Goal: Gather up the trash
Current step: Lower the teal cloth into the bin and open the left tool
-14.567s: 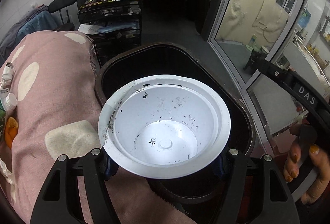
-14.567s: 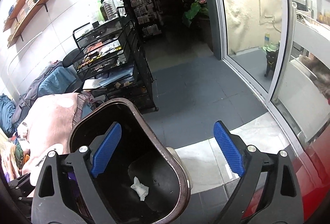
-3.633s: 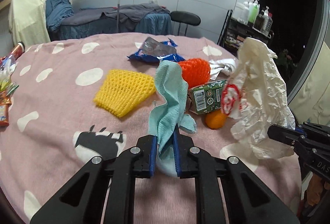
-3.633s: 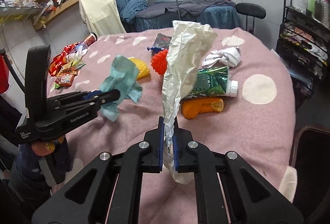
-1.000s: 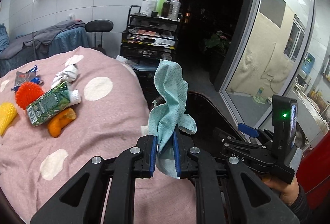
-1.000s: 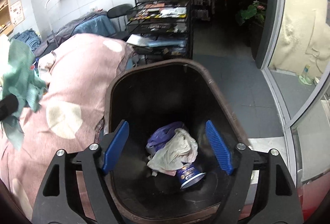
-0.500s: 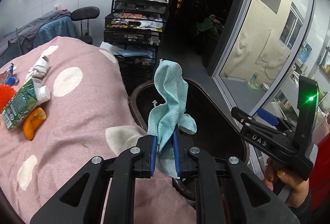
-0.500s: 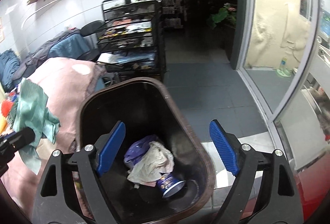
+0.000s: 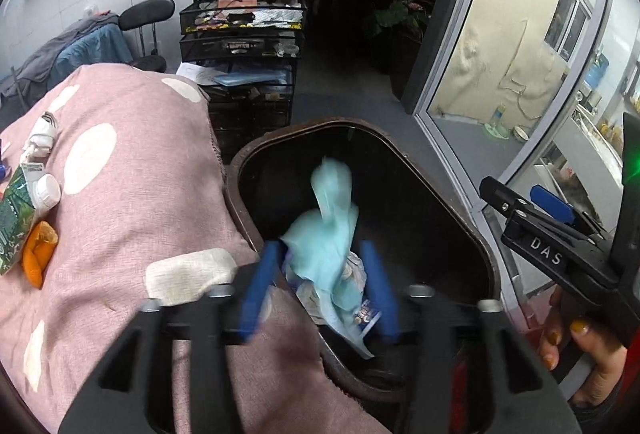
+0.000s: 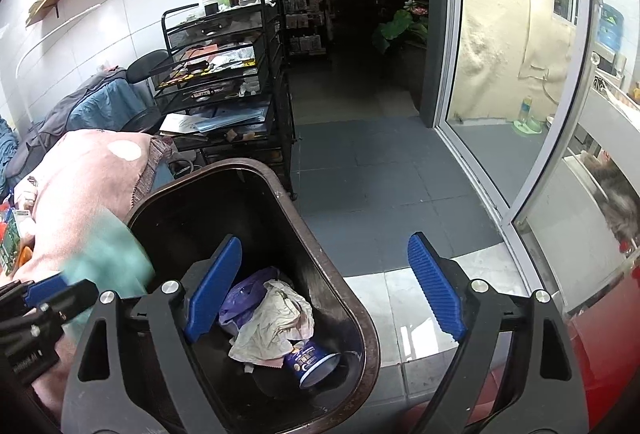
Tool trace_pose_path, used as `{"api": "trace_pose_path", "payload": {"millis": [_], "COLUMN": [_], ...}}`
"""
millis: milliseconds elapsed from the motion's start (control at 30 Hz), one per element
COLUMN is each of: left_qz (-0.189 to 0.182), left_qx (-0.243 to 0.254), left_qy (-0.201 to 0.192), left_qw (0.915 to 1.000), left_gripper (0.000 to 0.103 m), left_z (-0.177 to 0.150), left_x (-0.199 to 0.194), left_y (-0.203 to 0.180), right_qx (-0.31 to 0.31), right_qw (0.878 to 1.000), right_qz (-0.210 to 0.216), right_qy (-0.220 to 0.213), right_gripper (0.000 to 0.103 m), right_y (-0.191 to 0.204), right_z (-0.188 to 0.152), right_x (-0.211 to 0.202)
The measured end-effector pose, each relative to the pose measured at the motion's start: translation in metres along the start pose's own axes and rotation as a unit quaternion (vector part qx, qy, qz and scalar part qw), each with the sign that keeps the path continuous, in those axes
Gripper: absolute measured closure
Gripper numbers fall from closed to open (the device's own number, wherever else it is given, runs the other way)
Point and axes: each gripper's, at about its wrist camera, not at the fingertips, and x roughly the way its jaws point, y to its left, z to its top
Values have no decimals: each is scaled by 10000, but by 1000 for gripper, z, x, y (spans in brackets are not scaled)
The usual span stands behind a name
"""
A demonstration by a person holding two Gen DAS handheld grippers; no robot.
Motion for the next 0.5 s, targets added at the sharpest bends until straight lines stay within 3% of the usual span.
{"api": "trace_pose_path", "payload": {"millis": [33, 133, 500], "left_qz": [-2, 38, -29], "left_qx": [24, 63, 143], "left_qy": [-25, -114, -557], "left_qw": [10000, 9999, 9983], "left_gripper": [33, 20, 12], "left_z": [0, -1, -5], "left_x": [0, -2, -14], "left_y": [-1, -2, -4], "right_qx": [4, 30, 137], "right_qw": [10000, 10000, 9996], "right_qz": [-2, -14, 14], "right_qy": [-6, -23, -263], "right_gripper": [17, 15, 10], "right_y": [0, 0, 1], "right_z": [0, -1, -1], "right_x": [0, 0, -5]}}
